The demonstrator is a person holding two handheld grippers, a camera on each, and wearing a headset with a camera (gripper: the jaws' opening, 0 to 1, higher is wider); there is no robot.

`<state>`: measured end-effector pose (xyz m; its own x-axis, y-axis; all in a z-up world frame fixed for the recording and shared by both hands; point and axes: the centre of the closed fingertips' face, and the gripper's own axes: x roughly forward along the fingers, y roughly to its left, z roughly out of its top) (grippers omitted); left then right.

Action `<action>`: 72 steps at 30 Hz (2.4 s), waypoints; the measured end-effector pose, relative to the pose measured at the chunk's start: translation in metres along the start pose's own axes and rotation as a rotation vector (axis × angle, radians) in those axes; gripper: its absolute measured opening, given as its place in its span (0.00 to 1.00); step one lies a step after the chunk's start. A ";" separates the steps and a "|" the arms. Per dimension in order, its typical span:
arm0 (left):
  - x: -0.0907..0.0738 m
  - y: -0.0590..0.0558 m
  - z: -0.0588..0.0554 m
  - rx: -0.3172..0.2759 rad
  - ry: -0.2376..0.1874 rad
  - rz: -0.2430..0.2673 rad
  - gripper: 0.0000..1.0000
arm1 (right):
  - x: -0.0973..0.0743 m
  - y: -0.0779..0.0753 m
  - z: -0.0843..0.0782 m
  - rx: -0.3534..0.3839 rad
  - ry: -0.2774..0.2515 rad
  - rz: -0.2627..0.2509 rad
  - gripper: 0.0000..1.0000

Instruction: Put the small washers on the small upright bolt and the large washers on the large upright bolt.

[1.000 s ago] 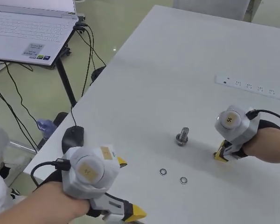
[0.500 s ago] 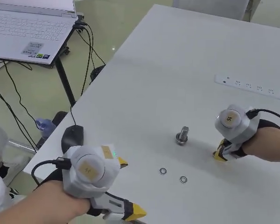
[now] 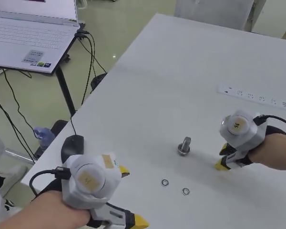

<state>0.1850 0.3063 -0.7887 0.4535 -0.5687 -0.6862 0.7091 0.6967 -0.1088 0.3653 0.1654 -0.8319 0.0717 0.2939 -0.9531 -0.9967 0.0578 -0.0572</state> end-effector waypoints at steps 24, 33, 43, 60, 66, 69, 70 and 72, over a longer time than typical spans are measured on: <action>0.004 -0.004 0.020 0.022 -0.052 -0.002 0.83 | -0.004 0.068 0.046 -0.163 -0.093 0.087 0.32; 0.001 -0.006 0.018 0.023 -0.052 -0.003 0.84 | 0.010 0.093 0.043 -0.182 -0.083 0.112 0.31; 0.004 -0.011 0.017 0.032 -0.052 0.002 0.88 | 0.034 0.105 0.031 -0.217 -0.056 0.111 0.30; 0.005 -0.018 0.010 0.033 -0.037 -0.001 0.86 | 0.053 0.105 0.026 -0.190 -0.030 0.108 0.27; 0.003 -0.019 0.009 0.030 -0.045 0.005 0.84 | 0.053 0.103 0.027 -0.173 -0.011 0.103 0.24; 0.003 -0.019 0.009 0.026 -0.052 0.010 0.84 | 0.053 0.103 0.027 -0.167 0.003 0.099 0.22; 0.003 -0.018 0.009 0.025 -0.052 0.012 0.83 | 0.054 0.103 0.027 -0.163 0.007 0.097 0.22; 0.002 -0.018 0.008 0.023 -0.051 0.013 0.83 | 0.054 0.102 0.027 -0.160 0.014 0.094 0.21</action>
<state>0.1775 0.2886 -0.7826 0.4895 -0.5818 -0.6496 0.7151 0.6941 -0.0828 0.2690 0.2129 -0.8809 -0.0214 0.2771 -0.9606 -0.9925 -0.1218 -0.0130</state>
